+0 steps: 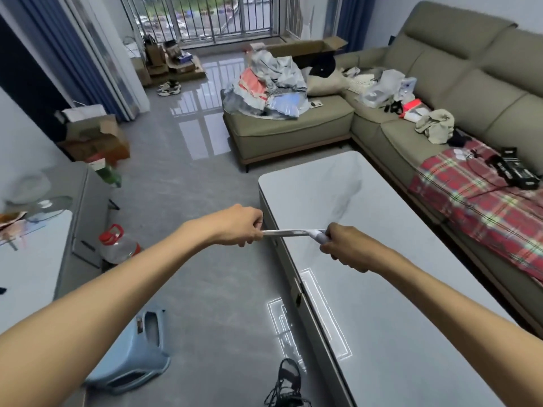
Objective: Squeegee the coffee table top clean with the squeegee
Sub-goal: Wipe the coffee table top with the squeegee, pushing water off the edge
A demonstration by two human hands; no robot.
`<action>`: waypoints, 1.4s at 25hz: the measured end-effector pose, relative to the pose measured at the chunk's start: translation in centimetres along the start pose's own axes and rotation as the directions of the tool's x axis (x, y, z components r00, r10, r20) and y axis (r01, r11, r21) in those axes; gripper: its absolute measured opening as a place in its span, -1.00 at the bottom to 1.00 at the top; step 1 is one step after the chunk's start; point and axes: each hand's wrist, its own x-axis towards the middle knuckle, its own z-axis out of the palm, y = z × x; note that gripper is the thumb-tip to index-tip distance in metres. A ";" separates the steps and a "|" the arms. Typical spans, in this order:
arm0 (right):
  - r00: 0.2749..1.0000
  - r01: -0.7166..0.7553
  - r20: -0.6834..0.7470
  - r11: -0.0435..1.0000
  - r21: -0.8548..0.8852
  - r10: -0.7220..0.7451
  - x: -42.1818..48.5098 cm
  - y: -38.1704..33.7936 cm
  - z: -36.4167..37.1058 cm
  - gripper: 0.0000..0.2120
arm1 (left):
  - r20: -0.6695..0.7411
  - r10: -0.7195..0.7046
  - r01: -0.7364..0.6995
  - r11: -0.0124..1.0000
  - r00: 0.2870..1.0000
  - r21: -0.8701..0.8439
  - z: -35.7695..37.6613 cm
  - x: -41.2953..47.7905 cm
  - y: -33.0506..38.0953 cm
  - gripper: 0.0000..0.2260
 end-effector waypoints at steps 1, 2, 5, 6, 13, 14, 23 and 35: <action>1.000 -0.003 -0.007 1.000 0.015 0.003 2.0 -0.6 -1.6 -0.73 | -0.004 0.002 -0.002 1.000 1.000 -0.007 -1.4 2.1 -0.1 -0.94; 1.000 -0.011 -0.016 0.999 0.043 0.012 3.8 -1.3 -3.0 -0.72 | -0.006 0.004 -0.004 1.000 1.000 -0.021 -2.8 4.0 -0.2 -0.94; 0.998 -0.057 -0.012 0.992 0.111 0.059 11.1 -2.7 -7.2 -0.69 | -0.005 0.041 -0.041 0.999 0.999 -0.021 -7.0 11.8 -1.6 -0.95; 0.996 -0.087 -0.013 0.988 0.124 0.090 13.7 -2.8 -8.2 -0.70 | 0.000 0.044 -0.044 0.999 0.999 -0.021 -8.0 14.5 -2.6 -0.95; 0.944 -0.321 0.015 0.904 0.281 0.331 31.2 -2.3 -10.4 -0.76 | 0.188 0.118 -0.131 0.989 0.975 0.062 -14.3 35.5 -11.7 -0.85; 0.936 -0.341 0.015 0.895 0.288 0.352 33.2 -2.3 -11.3 -0.74 | 0.205 0.117 -0.135 0.988 0.972 0.077 -15.3 38.4 -12.4 -0.81; 0.842 -0.372 -0.171 0.781 0.502 0.512 47.7 6.6 -20.8 -0.83 | 0.246 0.105 -0.116 0.993 0.963 0.029 -15.6 63.0 -9.4 -0.62; 0.747 -0.483 -0.286 0.785 0.387 0.601 73.6 27.7 -18.7 -0.68 | 0.316 -0.016 -0.079 0.954 0.949 0.288 7.5 91.1 -9.5 -0.30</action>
